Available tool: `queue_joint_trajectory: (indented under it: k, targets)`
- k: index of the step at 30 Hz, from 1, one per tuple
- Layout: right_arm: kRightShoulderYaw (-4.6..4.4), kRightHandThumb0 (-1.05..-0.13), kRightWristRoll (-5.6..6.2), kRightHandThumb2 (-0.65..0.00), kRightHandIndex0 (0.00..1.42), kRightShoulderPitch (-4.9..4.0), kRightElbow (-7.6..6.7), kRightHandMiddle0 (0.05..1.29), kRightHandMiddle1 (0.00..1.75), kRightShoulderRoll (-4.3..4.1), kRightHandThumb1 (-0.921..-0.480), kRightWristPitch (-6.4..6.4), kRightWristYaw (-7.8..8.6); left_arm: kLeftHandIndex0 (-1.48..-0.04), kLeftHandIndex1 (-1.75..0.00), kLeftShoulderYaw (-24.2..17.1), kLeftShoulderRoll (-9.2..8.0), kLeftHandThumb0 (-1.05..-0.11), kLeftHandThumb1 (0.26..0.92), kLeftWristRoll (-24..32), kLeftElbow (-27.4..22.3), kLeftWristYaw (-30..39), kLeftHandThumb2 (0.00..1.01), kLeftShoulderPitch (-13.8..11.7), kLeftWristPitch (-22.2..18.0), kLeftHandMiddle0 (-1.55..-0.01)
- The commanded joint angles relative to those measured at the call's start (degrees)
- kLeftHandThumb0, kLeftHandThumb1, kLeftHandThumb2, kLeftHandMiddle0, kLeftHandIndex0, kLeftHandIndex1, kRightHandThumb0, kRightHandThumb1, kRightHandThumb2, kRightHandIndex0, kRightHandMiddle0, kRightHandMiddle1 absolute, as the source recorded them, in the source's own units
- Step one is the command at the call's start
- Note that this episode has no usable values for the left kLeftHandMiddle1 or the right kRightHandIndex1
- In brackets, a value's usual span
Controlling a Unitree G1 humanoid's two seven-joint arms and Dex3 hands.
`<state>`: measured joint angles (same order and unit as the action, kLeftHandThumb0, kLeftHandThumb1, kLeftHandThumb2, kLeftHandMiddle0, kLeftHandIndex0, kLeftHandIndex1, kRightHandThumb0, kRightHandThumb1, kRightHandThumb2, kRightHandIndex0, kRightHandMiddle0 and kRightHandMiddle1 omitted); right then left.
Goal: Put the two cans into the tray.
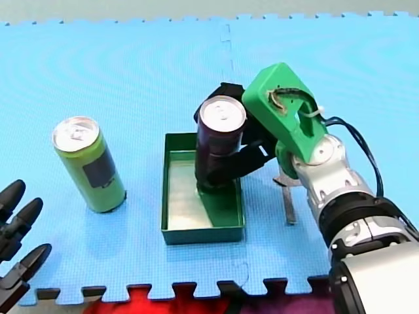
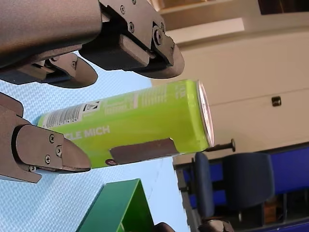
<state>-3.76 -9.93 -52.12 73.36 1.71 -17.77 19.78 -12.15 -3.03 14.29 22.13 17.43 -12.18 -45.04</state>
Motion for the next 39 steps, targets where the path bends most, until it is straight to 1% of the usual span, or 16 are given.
queue_joint_trajectory:
  k: [1, 5, 11, 18, 23, 28, 35, 39]
  targets:
    - [0.19, -0.288, 0.37, -0.002, 0.95, -0.26, -0.23, 0.6, 1.75, 0.06, -0.794, -0.32, -0.32, -0.44, 0.0, 0.0, -0.07, -1.048, 0.921, 0.0, -0.3, -0.2, 0.2, -0.2, -0.2, -0.44]
    - [0.16, -0.286, 0.29, -0.002, 0.96, -0.19, -0.19, 0.6, 1.75, 0.21, -0.793, -0.25, -0.56, -0.44, 0.0, 0.1, -0.05, -1.048, 0.921, 0.0, -0.7, -0.2, 0.2, -0.4, -0.1, -0.44]
    - [0.15, -0.285, 0.22, -0.001, 0.96, -0.34, -0.09, 0.6, 1.75, 0.24, -0.792, 0.01, -0.67, -0.44, 0.0, 0.3, 0.0, -1.048, 0.921, -0.1, -1.4, -0.4, 0.2, -0.7, 0.2, -0.44]
    - [-0.13, -0.285, -0.3, -0.001, 0.96, -0.53, 0.14, 0.61, 1.75, 0.17, -0.791, 0.23, -1.08, -0.44, 0.0, 0.6, 0.26, -1.048, 0.921, -0.2, -2.2, -0.8, 0.2, -1.3, 0.5, -0.44]
    - [-0.51, -0.285, -0.84, -0.001, 0.95, -0.9, 0.31, 0.61, 1.75, -0.06, -0.791, 0.11, -1.24, -0.44, 0.0, 0.7, 0.31, -1.048, 0.921, -0.3, -2.4, -1.0, 0.2, -1.5, 0.5, -0.43]
    - [-1.04, -0.287, -1.64, -0.001, 0.96, -1.02, 0.29, 0.61, 1.75, -0.36, -0.791, -0.8, -1.56, -0.43, 0.0, 0.9, 0.43, -1.048, 0.921, -0.4, -2.9, -1.2, 0.2, -1.7, 0.6, -0.43]
    - [-1.39, -0.288, -2.02, -0.001, 0.96, -1.15, 0.5, 0.61, 1.75, -0.41, -0.791, -0.58, -1.86, -0.43, 0.0, 1.0, 0.41, -1.048, 0.921, -0.3, -3.3, -1.2, 0.2, -1.9, 0.9, -0.43]
    - [-1.55, -0.288, -2.32, -0.001, 0.96, -1.03, 0.95, 0.62, 1.75, -0.22, -0.791, -0.11, -2.73, -0.43, 0.0, 1.0, 0.44, -1.048, 0.921, -0.2, -3.3, -1.1, 0.2, -1.9, 0.9, -0.43]
